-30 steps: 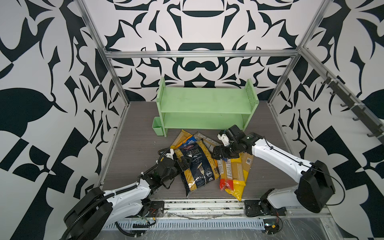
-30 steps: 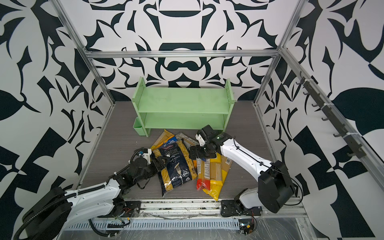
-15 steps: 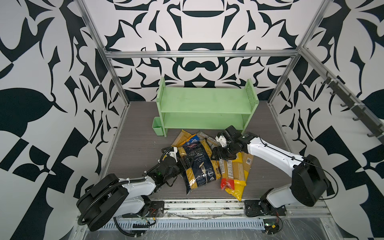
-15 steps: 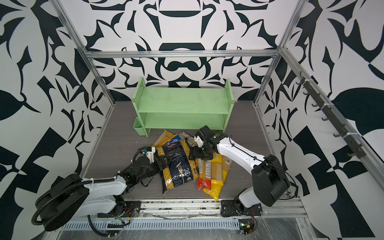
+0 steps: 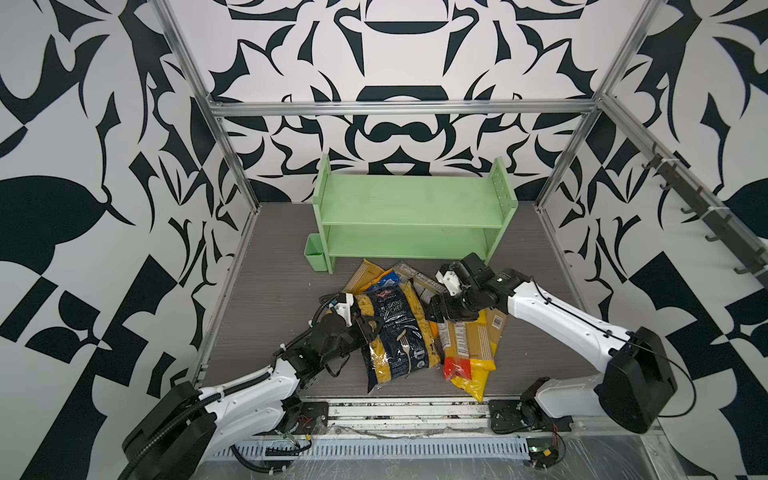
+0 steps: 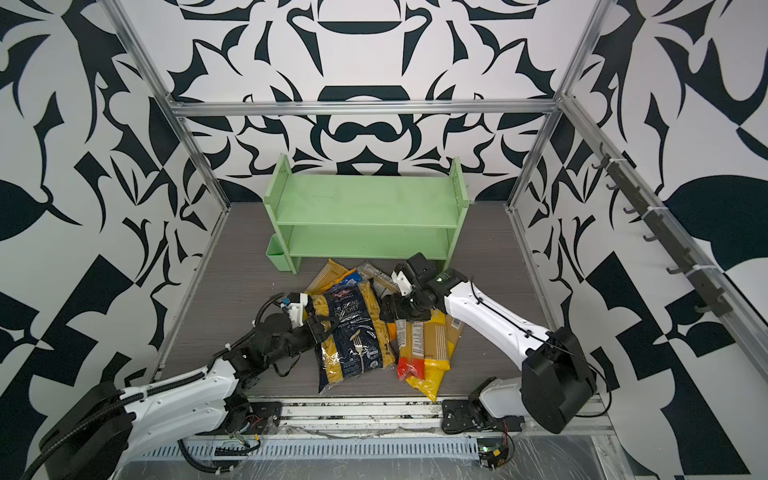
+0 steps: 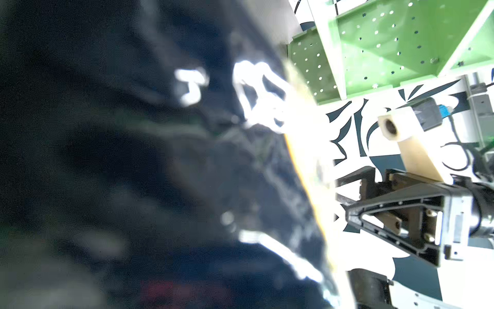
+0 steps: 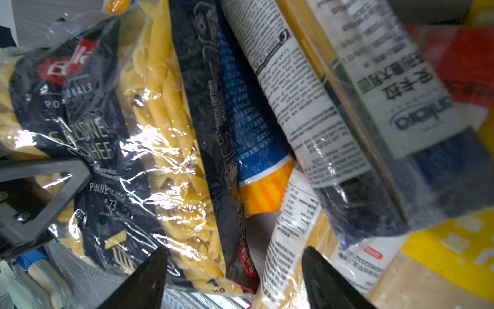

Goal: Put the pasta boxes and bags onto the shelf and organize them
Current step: 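Lower the left gripper onto the Barilla bag while the right gripper hovers, then close the left gripper on the Barilla bag and lift it off the pile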

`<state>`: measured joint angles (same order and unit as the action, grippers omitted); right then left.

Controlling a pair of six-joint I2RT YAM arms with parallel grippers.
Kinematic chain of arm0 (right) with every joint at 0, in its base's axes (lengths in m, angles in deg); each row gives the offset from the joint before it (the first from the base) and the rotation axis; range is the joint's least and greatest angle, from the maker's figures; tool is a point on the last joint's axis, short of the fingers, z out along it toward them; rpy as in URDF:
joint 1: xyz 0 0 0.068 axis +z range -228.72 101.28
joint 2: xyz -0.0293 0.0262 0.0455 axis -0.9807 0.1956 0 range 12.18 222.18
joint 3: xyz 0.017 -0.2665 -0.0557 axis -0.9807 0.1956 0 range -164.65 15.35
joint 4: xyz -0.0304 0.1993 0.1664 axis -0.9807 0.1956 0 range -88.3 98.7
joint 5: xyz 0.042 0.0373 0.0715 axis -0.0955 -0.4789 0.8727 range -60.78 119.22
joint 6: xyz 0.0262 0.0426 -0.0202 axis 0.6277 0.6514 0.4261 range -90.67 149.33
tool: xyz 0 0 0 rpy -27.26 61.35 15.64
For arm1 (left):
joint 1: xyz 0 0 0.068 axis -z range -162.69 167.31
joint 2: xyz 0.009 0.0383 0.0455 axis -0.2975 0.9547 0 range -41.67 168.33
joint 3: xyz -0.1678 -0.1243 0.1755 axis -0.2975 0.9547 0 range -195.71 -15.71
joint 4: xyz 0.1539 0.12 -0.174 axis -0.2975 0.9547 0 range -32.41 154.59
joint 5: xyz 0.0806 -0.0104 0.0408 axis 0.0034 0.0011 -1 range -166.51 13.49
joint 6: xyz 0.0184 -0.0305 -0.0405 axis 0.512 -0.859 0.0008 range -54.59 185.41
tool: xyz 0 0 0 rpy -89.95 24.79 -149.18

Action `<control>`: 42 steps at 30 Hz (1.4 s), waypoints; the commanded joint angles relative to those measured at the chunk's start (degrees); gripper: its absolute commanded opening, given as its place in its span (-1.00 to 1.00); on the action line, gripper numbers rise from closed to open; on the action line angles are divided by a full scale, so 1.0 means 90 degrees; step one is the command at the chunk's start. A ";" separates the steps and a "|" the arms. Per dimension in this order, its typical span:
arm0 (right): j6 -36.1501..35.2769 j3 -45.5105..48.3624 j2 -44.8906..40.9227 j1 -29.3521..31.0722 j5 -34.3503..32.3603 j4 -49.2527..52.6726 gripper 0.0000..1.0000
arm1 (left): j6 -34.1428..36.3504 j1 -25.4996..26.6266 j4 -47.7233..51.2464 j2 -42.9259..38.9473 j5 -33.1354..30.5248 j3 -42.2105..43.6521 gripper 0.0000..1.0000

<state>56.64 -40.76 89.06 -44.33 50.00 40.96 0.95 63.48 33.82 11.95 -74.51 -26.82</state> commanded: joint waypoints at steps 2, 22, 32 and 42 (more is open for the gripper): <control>0.0059 0.0026 -0.0280 0.0027 -0.0017 0.0083 0.63 | 0.0276 0.0045 0.0767 -0.0583 0.0016 -0.0657 -0.81; -0.0073 0.0001 -0.0228 0.0019 0.0138 -0.0095 0.64 | 0.1138 -0.0042 0.2545 -0.0605 -0.0029 -0.2731 -0.90; -0.0145 0.0033 -0.0153 -0.0098 0.0225 -0.0207 0.64 | 0.1466 -0.0081 0.3360 -0.0284 0.0066 -0.3842 -1.00; -0.0185 0.0239 -0.0395 -0.0374 0.0411 -0.0241 0.63 | 0.1900 -0.0082 0.4115 0.0310 0.0423 -0.5417 -1.00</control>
<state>55.94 -39.10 87.57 -46.91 52.53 39.50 16.94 62.95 80.02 15.84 -73.68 -67.76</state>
